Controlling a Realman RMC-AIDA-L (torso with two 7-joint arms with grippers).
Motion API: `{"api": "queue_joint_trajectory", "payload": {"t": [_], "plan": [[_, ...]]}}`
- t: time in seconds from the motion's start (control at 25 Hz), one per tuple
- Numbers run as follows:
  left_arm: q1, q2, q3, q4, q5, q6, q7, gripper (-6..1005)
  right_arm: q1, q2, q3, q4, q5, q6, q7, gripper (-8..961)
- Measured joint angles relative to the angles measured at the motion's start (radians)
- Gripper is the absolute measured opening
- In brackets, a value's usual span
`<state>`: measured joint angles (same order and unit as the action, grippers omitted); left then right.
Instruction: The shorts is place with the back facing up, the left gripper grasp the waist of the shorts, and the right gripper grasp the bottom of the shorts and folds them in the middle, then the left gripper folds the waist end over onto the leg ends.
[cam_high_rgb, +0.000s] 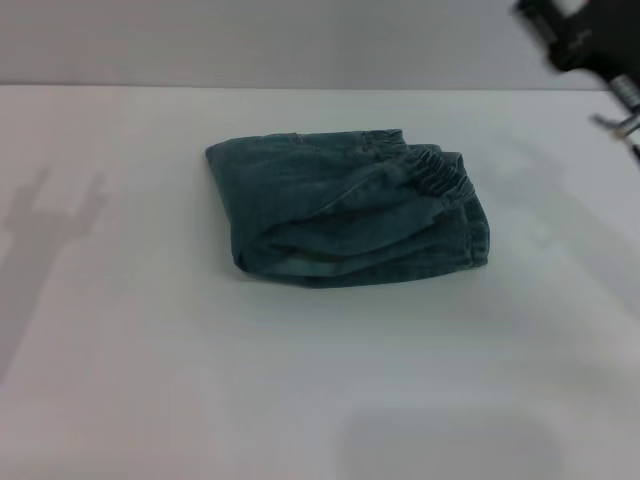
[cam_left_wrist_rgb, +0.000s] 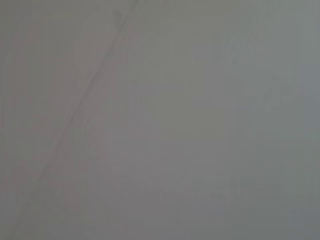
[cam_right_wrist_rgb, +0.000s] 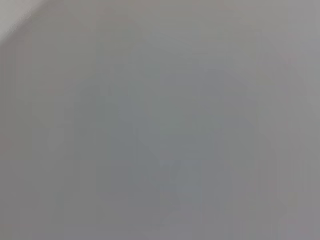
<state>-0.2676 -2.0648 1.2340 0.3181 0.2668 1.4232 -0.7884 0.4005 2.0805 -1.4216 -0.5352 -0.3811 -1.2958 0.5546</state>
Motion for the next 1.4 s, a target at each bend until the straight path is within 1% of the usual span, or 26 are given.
{"api": "queue_joint_trajectory", "payload": {"t": [0.04,0.2,0.32,0.52,0.68,0.8,0.88,0.92,1.04,1.2,1.4], "plan": [[0.001,0.000,-0.002,-0.006,0.000,0.003,0.000,803,0.000,0.000,0.000,0.000,0.000,0.000,0.000,488],[0.001,0.000,-0.010,-0.021,-0.001,0.007,0.000,802,0.034,0.002,-0.002,0.139,0.260,-0.001,-0.171,488],[0.001,0.000,-0.017,-0.036,-0.001,0.010,0.000,801,0.064,0.003,0.003,0.212,0.389,0.004,-0.285,488],[0.001,0.002,-0.039,-0.074,-0.002,0.017,0.000,800,0.128,-0.001,0.005,0.293,0.524,0.032,-0.417,487],[0.002,0.001,-0.041,-0.100,-0.002,0.023,0.032,799,0.167,-0.006,0.006,0.311,0.543,0.094,-0.429,487],[0.005,-0.001,-0.036,-0.123,-0.001,0.036,0.120,799,0.188,-0.006,0.007,0.311,0.545,0.126,-0.430,487],[0.005,-0.001,-0.037,-0.134,-0.001,0.041,0.196,798,0.202,-0.003,0.007,0.310,0.546,0.135,-0.430,487],[0.007,-0.001,-0.042,-0.137,-0.001,0.042,0.261,798,0.207,-0.002,0.007,0.311,0.547,0.138,-0.430,487],[0.009,0.001,-0.044,-0.138,-0.002,0.042,0.306,797,0.226,0.001,0.007,0.315,0.548,0.161,-0.427,487],[0.012,0.002,-0.049,-0.146,-0.001,0.038,0.419,797,0.250,0.004,0.007,0.324,0.548,0.191,-0.422,487],[0.013,0.002,-0.051,-0.167,0.000,0.035,0.430,797,0.257,0.009,-0.005,0.328,0.549,0.194,-0.418,488]]}}
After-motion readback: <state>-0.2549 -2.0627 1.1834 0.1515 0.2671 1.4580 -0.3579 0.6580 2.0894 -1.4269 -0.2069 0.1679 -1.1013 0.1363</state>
